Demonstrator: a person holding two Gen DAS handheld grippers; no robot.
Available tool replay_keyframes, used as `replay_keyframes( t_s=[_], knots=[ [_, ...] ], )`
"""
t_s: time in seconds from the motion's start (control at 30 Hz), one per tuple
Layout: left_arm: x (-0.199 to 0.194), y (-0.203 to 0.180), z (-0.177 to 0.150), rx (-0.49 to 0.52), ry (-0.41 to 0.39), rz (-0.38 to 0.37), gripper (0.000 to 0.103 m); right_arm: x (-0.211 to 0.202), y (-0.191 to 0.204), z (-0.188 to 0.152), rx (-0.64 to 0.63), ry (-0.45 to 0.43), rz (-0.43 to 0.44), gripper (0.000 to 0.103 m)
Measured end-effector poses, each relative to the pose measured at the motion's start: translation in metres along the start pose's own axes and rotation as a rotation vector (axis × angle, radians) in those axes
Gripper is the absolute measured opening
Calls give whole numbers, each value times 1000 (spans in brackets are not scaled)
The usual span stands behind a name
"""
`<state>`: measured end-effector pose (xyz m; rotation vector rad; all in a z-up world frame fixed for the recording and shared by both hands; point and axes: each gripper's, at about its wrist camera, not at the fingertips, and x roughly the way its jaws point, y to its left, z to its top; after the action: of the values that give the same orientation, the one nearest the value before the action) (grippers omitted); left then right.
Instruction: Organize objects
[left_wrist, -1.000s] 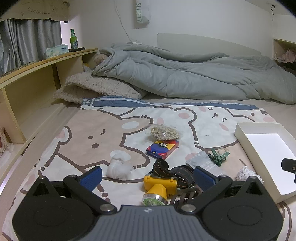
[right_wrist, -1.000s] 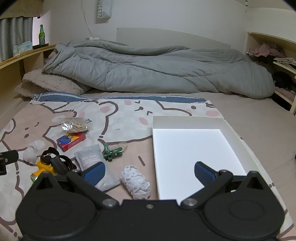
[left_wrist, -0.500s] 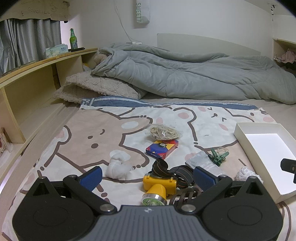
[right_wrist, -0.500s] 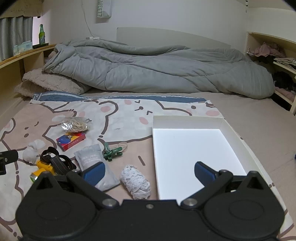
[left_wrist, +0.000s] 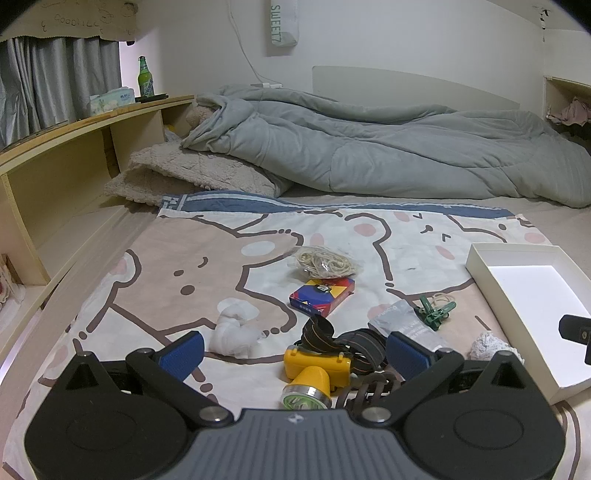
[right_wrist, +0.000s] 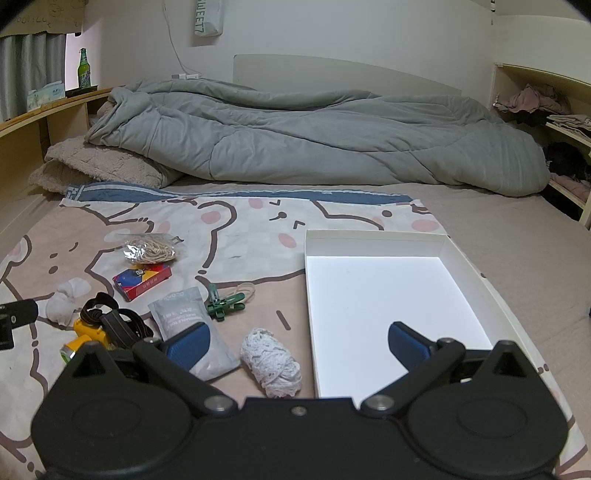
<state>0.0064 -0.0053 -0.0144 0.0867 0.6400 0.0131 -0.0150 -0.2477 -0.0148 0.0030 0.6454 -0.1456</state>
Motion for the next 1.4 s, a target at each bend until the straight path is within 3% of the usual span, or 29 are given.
replay_keyframes(
  t_s=[1.4],
  knots=[
    [-8, -1, 2, -5, -18, -16, 103, -4, 2, 0, -11, -8, 7, 103]
  ],
)
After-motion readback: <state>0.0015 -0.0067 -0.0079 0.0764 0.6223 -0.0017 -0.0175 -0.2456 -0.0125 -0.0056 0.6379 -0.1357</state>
